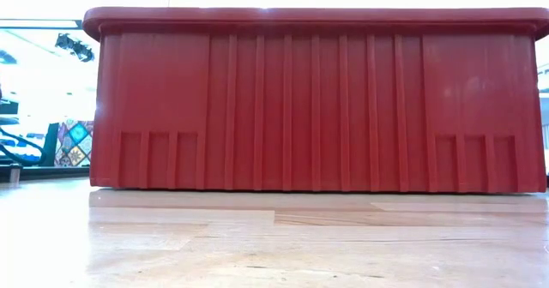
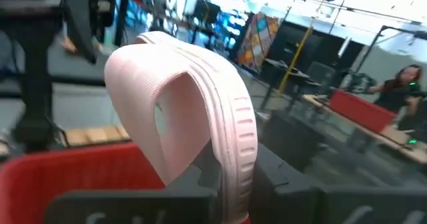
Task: Pick and place slides into bin
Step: Put the pink slides into the red bin
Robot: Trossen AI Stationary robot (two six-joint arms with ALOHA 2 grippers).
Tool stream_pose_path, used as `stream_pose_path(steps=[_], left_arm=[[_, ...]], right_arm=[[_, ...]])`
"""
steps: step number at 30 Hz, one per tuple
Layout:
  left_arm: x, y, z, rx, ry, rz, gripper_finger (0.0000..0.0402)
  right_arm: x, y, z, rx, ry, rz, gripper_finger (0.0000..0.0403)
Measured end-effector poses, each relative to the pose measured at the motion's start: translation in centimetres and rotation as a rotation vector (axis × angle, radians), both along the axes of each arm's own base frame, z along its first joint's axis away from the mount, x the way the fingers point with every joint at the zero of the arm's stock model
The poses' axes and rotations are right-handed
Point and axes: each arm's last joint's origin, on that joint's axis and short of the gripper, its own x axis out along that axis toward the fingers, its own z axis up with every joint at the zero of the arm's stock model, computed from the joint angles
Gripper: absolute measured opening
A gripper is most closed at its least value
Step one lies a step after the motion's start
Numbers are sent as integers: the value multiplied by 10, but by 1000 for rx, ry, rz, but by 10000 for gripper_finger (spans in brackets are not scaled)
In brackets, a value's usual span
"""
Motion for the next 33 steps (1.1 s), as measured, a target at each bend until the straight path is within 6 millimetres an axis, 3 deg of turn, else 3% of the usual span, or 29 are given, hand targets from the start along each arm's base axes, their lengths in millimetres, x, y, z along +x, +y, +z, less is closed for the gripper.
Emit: stream_pose_path(steps=[5, 10, 14, 19, 24, 33], left_arm=[[-38, 9, 2, -116, 69, 43, 331], [-80, 19, 5, -217, 108, 113, 340], [-115, 28, 7, -304, 103, 178, 341], [-150, 37, 7, -410, 88, 231, 338], [-162, 39, 6, -434, 85, 245, 328], [-147, 36, 1, -357, 155, 232, 323]], right_arm=[[20, -1, 10, -61, 158, -75, 35], [53, -2, 13, -128, 343, -144, 35], [84, -6, 2, -172, 496, -176, 35], [115, -12, -26, -220, 694, -207, 35], [140, -20, -61, -214, 852, -174, 35], [181, -59, -114, -207, 1071, -220, 35]])
